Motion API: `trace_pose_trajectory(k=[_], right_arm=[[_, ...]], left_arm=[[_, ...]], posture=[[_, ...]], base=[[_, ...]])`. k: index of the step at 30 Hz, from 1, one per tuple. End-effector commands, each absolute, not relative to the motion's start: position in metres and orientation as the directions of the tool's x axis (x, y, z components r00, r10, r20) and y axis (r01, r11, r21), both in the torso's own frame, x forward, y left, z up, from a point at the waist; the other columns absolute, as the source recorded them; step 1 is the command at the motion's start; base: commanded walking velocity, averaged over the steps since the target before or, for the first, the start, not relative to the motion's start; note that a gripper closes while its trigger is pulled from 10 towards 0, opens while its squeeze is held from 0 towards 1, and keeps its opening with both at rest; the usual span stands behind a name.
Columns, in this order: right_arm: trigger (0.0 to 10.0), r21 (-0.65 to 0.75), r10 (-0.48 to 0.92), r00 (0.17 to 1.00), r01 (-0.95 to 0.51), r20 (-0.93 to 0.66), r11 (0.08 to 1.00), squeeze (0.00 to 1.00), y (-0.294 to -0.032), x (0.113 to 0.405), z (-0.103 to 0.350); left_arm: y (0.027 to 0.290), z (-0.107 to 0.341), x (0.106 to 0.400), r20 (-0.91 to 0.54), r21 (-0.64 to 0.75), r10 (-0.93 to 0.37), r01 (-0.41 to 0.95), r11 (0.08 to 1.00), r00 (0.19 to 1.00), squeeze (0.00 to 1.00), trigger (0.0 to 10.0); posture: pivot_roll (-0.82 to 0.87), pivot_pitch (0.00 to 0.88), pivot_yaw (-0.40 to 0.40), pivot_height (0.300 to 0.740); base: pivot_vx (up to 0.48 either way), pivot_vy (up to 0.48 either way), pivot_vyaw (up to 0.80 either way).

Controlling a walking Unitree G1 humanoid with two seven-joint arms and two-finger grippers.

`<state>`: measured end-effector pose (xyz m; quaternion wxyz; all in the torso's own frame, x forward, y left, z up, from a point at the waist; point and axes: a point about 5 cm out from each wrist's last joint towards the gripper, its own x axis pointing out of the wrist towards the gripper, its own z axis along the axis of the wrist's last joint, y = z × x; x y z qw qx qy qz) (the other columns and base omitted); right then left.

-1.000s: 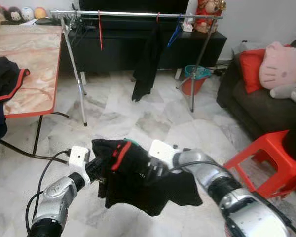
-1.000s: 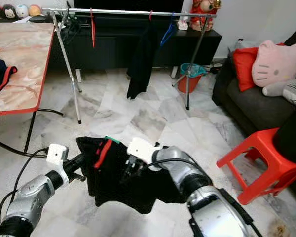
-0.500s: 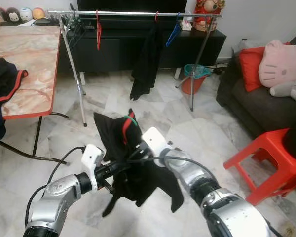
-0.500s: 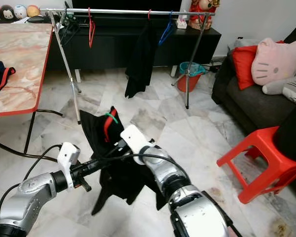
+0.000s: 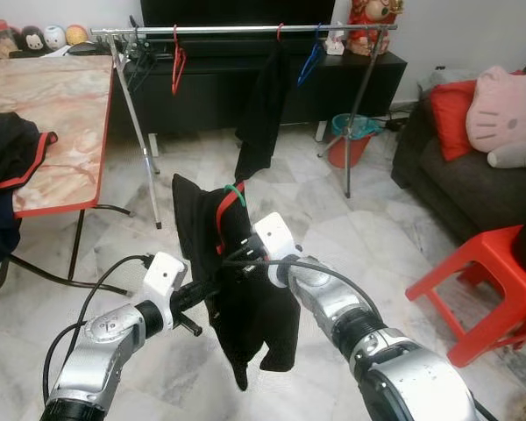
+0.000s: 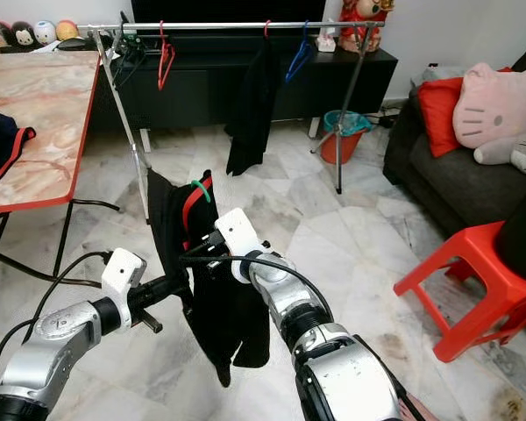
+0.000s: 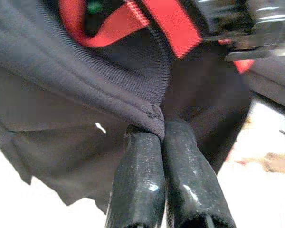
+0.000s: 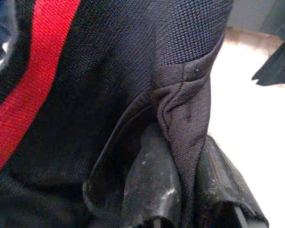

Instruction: Hang hanger

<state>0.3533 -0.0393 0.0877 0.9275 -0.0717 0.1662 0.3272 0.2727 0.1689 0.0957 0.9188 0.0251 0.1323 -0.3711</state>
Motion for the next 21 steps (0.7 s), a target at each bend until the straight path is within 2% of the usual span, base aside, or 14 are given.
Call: trace_pose_trajectory(k=[1, 2, 3, 11, 15, 17, 21], right_arm=[[0.0, -0.032, 0.573, 0.761, -0.609, -0.304, 0.792, 0.0, -0.041, 0.362, 0.103], [0.0, -0.048, 0.567, 0.764, -0.608, -0.307, 0.793, 0.0, -0.043, 0.363, 0.103], [0.0, -0.061, 0.558, 0.77, -0.602, -0.31, 0.796, 0.0, -0.045, 0.364, 0.103], [0.0, -0.061, 0.569, 0.769, -0.608, -0.293, 0.791, 0.0, -0.047, 0.366, 0.107], [0.0, -0.093, 0.555, 0.774, -0.604, -0.303, 0.792, 0.0, -0.057, 0.369, 0.109], [0.0, -0.104, 0.576, 0.764, -0.623, -0.29, 0.775, 0.0, -0.061, 0.371, 0.113], [0.0, -0.153, 0.639, 0.713, -0.693, -0.286, 0.705, 0.0, -0.082, 0.374, 0.121]], left_arm=[[0.164, 0.095, 0.263, -0.281, -0.076, -0.726, 0.739, 0.669, 0.628, 0.55, 10.0], [0.164, 0.095, 0.26, -0.285, -0.078, -0.735, 0.749, 0.658, 0.616, 0.55, 10.0], [0.165, 0.095, 0.258, -0.292, -0.082, -0.741, 0.756, 0.649, 0.605, 1.0, 10.0], [0.17, 0.099, 0.253, -0.308, -0.077, -0.755, 0.776, 0.626, 0.578, 1.0, 10.0], [0.171, 0.107, 0.25, -0.298, -0.083, -0.773, 0.791, 0.606, 0.561, 1.0, 10.0], [0.175, 0.112, 0.251, -0.275, -0.077, -0.765, 0.78, 0.621, 0.582, 1.0, 10.0], [0.197, 0.124, 0.259, -0.21, -0.056, -0.696, 0.702, 0.71, 0.687, 1.0, 10.0]], posture=[[0.14, 0.0, -0.083, 0.74], [0.14, 0.0, -0.083, 0.74], [0.14, 0.0, -0.085, 0.74], [0.14, 0.0, -0.09, 0.74], [0.14, 0.0, -0.088, 0.74], [0.14, 0.0, -0.088, 0.74], [0.13, 0.0, -0.091, 0.74]], base=[[0.0, 0.0, 0.0], [0.0, 0.0, 0.0], [0.0, 0.0, 0.0], [0.0, 0.0, 0.0], [0.0, 0.0, 0.0], [0.0, 0.0, 0.0], [0.0, 0.0, 0.0]])
